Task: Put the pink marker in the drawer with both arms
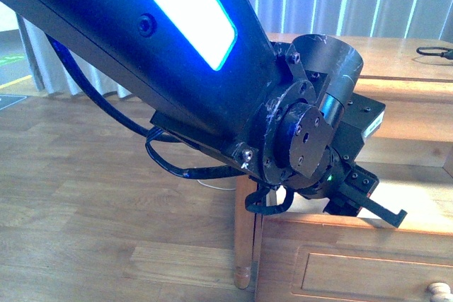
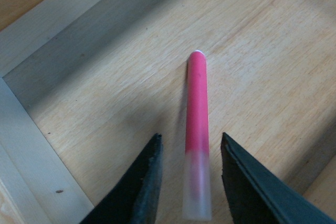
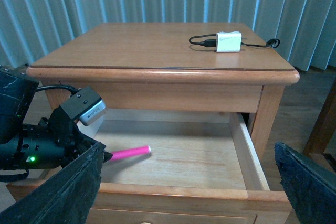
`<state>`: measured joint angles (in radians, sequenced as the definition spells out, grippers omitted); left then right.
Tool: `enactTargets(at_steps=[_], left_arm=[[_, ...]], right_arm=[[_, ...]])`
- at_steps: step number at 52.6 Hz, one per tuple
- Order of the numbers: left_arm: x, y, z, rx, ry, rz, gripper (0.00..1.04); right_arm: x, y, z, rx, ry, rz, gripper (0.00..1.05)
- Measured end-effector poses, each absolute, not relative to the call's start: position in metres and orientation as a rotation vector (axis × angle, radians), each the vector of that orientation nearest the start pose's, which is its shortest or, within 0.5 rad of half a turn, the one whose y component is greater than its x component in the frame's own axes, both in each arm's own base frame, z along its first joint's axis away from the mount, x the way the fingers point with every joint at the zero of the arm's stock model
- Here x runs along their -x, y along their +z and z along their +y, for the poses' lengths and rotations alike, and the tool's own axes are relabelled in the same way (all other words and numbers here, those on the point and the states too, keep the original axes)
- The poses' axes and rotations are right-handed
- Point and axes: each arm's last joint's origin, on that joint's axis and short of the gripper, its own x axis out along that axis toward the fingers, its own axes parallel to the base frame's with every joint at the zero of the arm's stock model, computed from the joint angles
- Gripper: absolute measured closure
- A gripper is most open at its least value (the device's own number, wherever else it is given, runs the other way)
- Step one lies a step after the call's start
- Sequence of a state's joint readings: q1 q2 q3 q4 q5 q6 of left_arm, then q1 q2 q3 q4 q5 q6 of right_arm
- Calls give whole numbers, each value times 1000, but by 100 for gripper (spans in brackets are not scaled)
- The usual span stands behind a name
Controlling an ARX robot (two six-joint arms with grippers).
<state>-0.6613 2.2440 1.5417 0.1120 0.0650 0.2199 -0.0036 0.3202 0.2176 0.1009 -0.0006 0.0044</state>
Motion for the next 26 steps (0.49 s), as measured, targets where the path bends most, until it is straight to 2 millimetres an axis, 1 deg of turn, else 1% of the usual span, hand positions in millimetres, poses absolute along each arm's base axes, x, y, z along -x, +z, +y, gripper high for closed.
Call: enactTargets(at_steps=[5,6,7,8,12,13,15,18,21,22,24,26], left_arm=[[-387,145,-301,-376,-762,485,52],[-387,146,-300,-376,-760,483,52],[-387,146,-299,-374,-754,480,47],[-387,146,-298,-374,-752,478,45],[-385,151,-291,-367,-730,460,33],[-385,152,-291,-367,-728,459,32],[-384,157,-285,-363,-709,443,24],[-381,164,-279,-356,-705,427,16],[-374,176,-272,-347,-700,396,6],[-371,184,-269,-341,-695,375,5],[-367,193,-264,-334,-684,351,7],[-364,197,-261,-331,-678,338,7]], right_arm=[[-116,221,0,-4,-3,2,8],[-116,221,0,-4,-3,2,8],[-116,221,0,-4,-3,2,8],[-116,221,0,-4,-3,2,8],[-116,221,0,-4,-3,2,8],[-116,221,0,-4,-3,2,8],[-116,221,0,-4,-3,2,8],[-116,221,0,-4,-3,2,8],[-116,221,0,-4,-3,2,8],[-116,221,0,-4,-3,2,8],[-116,221,0,-4,-3,2,8],[-116,221,0,-4,-3,2,8]])
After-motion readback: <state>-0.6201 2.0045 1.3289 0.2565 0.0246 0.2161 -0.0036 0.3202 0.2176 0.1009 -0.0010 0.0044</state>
